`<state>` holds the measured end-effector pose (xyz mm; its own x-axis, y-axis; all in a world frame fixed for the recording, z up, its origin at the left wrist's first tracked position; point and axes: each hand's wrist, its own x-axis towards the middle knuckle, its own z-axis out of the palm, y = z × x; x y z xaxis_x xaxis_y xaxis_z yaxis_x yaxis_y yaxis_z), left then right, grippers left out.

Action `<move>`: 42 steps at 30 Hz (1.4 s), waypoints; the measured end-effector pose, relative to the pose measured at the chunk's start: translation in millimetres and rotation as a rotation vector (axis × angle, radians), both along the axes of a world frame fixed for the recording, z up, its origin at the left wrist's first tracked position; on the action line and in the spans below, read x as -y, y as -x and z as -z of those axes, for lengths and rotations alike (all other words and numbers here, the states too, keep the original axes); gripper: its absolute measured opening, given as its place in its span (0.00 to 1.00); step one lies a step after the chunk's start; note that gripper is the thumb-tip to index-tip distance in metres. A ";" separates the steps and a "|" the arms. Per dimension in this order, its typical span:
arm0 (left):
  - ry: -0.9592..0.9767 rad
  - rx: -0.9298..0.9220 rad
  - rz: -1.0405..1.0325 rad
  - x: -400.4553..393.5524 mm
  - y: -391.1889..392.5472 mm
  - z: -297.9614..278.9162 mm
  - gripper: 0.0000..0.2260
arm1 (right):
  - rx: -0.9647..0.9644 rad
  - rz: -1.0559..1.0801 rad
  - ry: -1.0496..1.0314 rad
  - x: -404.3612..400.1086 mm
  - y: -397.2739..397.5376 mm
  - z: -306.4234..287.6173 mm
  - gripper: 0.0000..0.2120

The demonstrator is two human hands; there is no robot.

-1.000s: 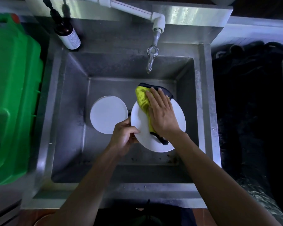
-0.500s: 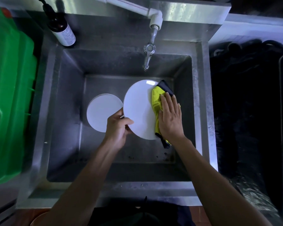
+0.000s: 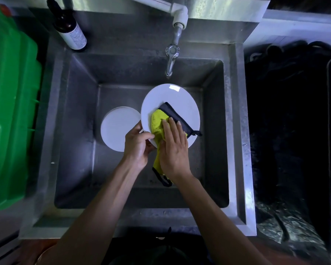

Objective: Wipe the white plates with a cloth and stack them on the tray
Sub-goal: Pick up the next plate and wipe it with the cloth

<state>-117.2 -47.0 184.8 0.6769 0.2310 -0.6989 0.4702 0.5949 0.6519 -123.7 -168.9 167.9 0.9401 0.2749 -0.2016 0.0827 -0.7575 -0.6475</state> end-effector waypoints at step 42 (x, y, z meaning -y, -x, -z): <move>-0.117 0.062 0.422 -30.6 0.3 2.0 0.20 | 0.178 -0.253 0.044 15.6 -68.2 -1.7 0.27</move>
<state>-117.4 -16.4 182.8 0.7687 0.0001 -0.6396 0.6141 0.2796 0.7381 -55.6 -184.5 169.6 0.8645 0.4995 -0.0566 0.3816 -0.7253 -0.5730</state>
